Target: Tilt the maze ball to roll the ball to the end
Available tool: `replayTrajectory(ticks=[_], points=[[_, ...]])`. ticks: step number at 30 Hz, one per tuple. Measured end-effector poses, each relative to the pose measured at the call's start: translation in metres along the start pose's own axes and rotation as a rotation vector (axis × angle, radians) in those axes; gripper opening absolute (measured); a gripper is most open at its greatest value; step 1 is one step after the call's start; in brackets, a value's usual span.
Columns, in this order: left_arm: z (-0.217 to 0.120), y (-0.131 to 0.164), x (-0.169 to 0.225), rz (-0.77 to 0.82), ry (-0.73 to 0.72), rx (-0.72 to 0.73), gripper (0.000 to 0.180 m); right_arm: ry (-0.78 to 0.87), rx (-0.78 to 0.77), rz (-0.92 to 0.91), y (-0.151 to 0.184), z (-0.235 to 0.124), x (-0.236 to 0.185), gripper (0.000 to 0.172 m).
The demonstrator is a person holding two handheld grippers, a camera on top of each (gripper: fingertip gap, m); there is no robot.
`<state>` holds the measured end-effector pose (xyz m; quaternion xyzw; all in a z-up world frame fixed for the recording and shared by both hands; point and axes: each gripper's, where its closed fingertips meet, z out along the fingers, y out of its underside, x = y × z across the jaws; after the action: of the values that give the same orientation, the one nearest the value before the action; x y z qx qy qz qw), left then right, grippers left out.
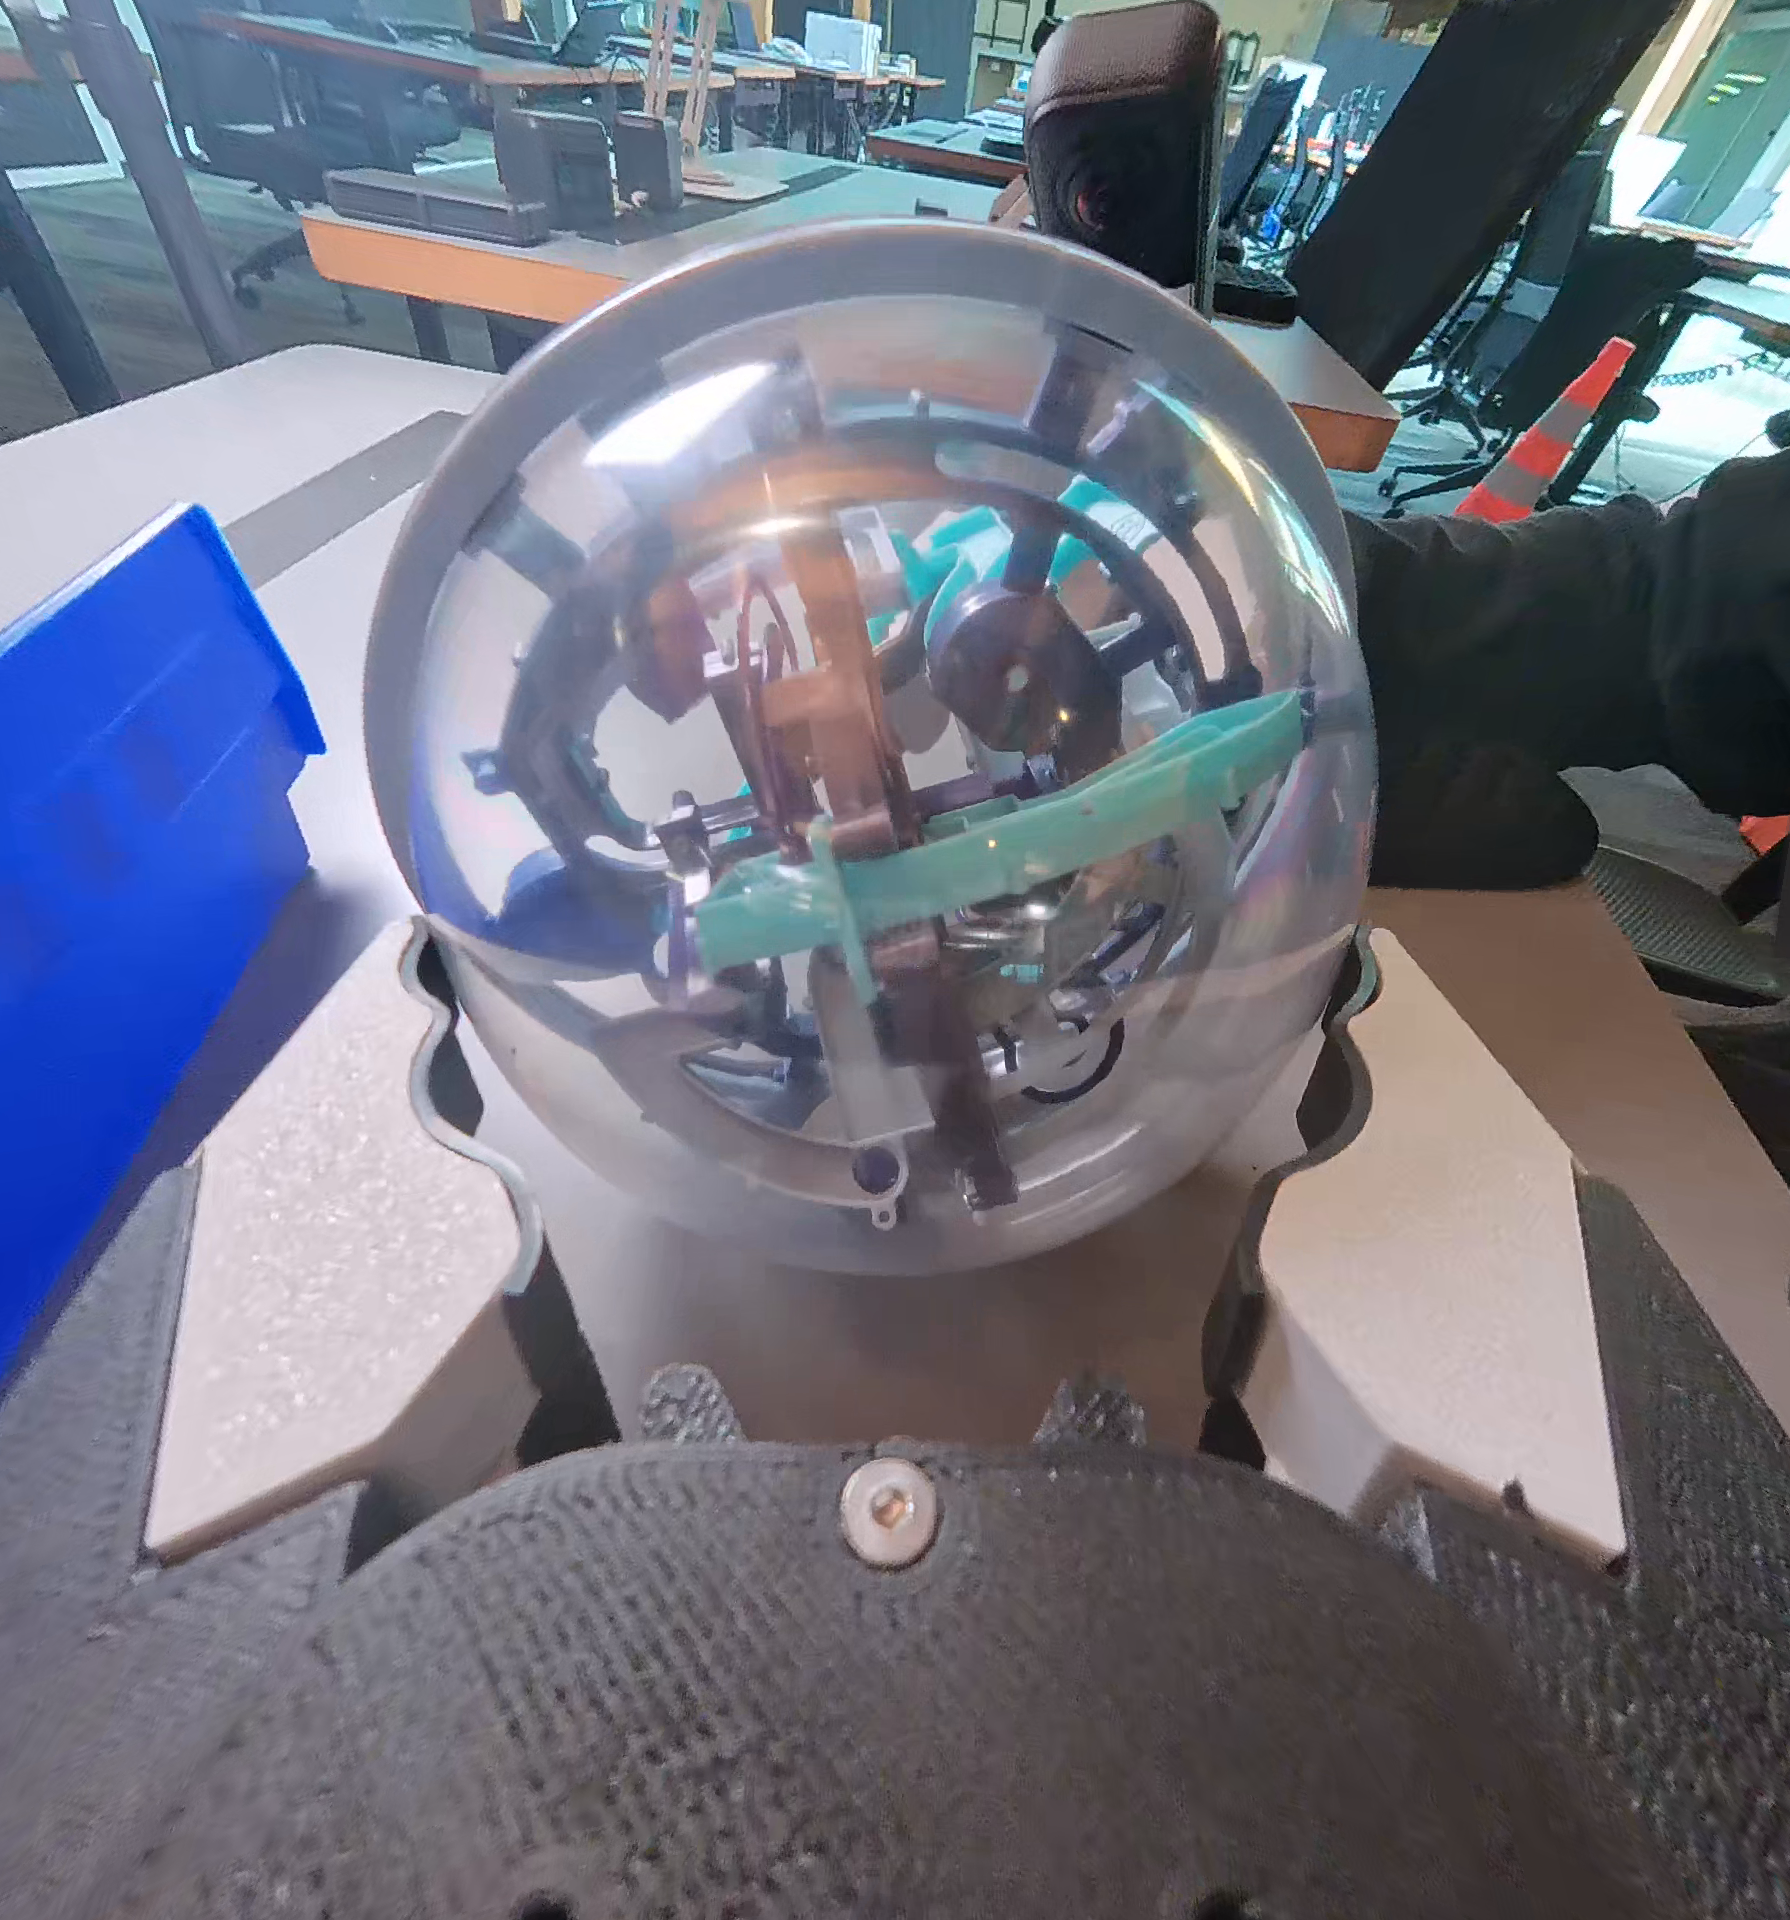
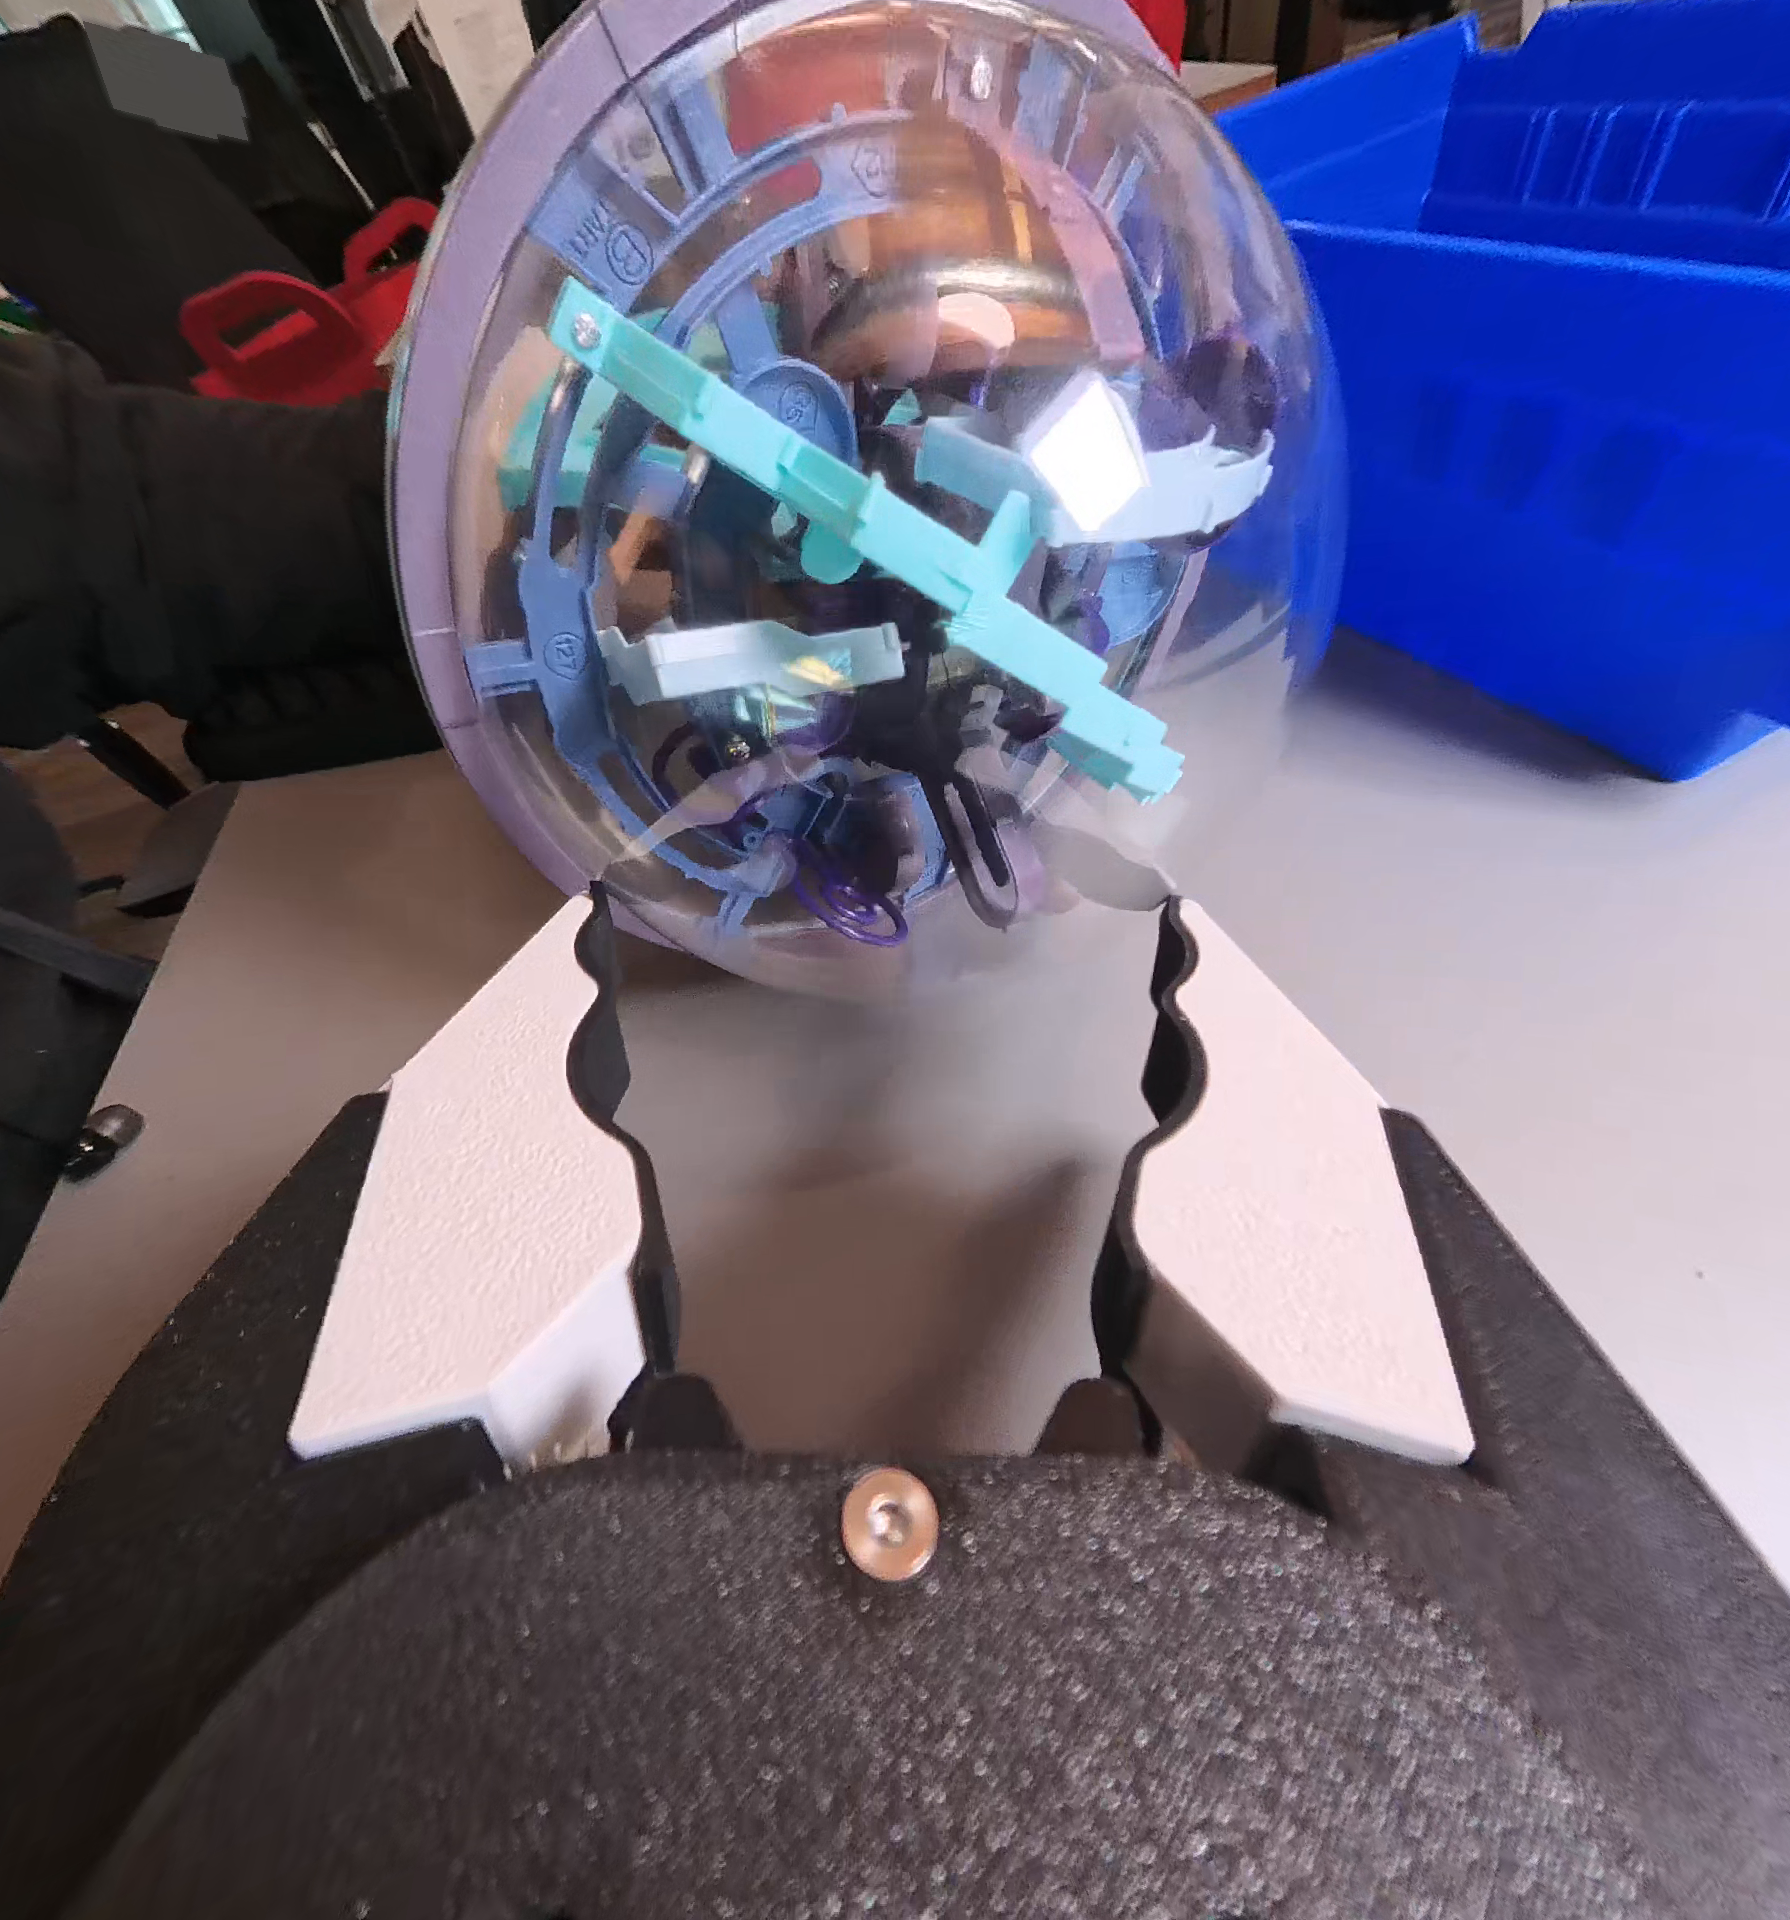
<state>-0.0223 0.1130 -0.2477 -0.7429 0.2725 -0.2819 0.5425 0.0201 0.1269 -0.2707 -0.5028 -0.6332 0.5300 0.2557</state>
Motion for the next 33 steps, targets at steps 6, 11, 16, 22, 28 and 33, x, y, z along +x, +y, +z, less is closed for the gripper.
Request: replayTrajectory(ticks=[6, 11, 16, 22, 28, 33], points=[[0.003, 0.003, -0.009, -0.221, 0.027, 0.023, 0.159, 0.002, 0.110, 0.100, -0.015, -0.008, 0.009, 0.100], [0.005, 0.004, -0.011, -0.288, 0.037, 0.035, 0.159, 0.069, 0.181, 0.021, -0.026, -0.013, 0.013, 0.101], [0.004, 0.003, -0.011, -0.260, 0.031, 0.042, 0.158, 0.067, 0.172, 0.005, -0.024, -0.011, 0.012, 0.101], [0.003, 0.002, -0.011, -0.235, 0.029, 0.051, 0.158, 0.069, 0.159, -0.008, -0.022, -0.010, 0.010, 0.101], [0.003, 0.006, -0.009, -0.204, 0.040, 0.045, 0.158, 0.084, 0.167, -0.050, -0.023, -0.011, 0.008, 0.101], [0.002, 0.008, -0.007, -0.181, 0.042, 0.044, 0.158, 0.092, 0.168, -0.078, -0.023, -0.011, 0.007, 0.101]])
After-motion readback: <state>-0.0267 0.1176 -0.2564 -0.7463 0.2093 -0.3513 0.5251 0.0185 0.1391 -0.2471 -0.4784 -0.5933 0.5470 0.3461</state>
